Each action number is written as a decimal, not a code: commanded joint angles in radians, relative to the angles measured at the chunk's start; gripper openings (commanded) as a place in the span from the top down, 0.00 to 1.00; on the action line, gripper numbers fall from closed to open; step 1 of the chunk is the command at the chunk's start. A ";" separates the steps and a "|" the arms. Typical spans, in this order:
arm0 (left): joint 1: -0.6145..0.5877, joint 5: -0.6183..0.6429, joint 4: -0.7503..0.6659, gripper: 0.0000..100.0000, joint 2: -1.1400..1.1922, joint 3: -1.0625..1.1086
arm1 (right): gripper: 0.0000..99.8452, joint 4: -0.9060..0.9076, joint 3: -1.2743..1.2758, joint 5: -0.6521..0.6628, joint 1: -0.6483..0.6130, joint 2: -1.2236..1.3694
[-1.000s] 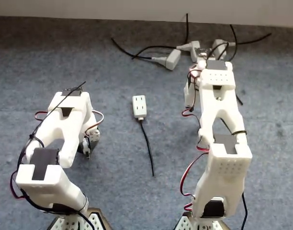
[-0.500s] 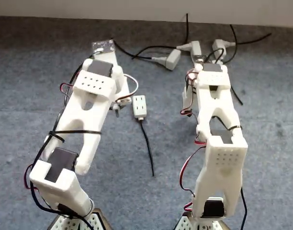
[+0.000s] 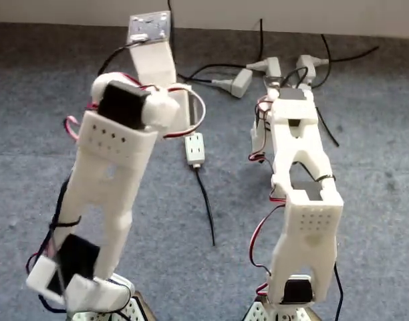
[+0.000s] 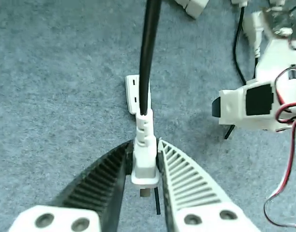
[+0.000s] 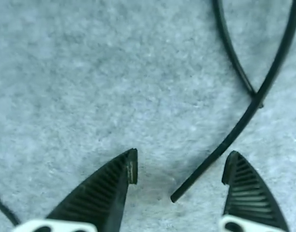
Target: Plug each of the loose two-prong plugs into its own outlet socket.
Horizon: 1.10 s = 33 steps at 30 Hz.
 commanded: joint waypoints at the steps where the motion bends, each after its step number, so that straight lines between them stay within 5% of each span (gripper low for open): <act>1: -0.087 0.002 0.005 0.99 -0.239 0.105 | 0.72 -0.002 -0.035 0.000 -0.025 -0.015; 9: -0.166 0.006 -0.509 0.99 -0.680 0.796 | 0.72 0.047 -0.042 0.000 -0.024 -0.019; 14: -0.166 0.038 -1.076 0.99 -0.929 1.331 | 0.72 0.065 -0.044 0.000 -0.027 -0.022; 20: -0.166 0.279 -1.718 0.99 -1.066 1.773 | 0.72 0.096 -0.048 0.005 -0.054 -0.024; 25: -0.166 0.348 -1.811 0.99 -1.047 1.807 | 0.74 0.229 -0.159 0.000 -0.116 -0.022; 33: -0.133 0.339 -1.820 0.99 -1.052 1.862 | 0.94 0.323 -0.282 0.000 -0.094 -0.022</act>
